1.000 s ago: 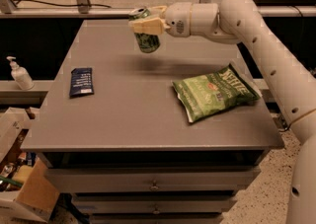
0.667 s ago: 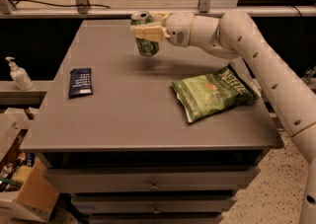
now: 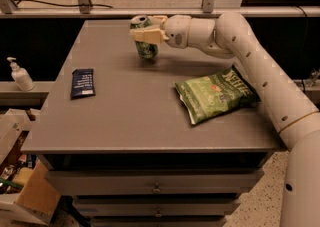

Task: Place green can upright

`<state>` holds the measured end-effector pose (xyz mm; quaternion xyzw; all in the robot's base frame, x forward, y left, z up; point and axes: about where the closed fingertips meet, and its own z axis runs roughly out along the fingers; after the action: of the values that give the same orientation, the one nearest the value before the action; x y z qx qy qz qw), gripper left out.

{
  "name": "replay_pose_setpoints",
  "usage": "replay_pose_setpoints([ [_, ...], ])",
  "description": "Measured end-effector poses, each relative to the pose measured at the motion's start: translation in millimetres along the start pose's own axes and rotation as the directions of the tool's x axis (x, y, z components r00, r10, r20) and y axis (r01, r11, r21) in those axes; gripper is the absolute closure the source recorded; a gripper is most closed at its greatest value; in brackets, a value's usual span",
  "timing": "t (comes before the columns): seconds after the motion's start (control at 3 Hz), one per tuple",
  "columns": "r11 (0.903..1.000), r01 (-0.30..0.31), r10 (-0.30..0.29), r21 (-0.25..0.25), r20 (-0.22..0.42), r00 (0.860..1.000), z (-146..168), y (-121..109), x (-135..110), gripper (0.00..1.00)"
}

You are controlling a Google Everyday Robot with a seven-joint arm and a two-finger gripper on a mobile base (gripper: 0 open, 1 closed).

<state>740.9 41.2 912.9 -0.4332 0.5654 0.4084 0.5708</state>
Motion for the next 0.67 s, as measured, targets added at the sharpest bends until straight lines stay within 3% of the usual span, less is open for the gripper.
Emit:
replay_pose_setpoints([
  [0.33,0.9994,-0.011,0.011,-0.032,-0.014,1.0,13.0,-3.8,9.5,1.0],
  [0.67,0.9985,-0.021,0.019,-0.051,-0.039,0.999,22.2,-5.7,17.1,0.82],
])
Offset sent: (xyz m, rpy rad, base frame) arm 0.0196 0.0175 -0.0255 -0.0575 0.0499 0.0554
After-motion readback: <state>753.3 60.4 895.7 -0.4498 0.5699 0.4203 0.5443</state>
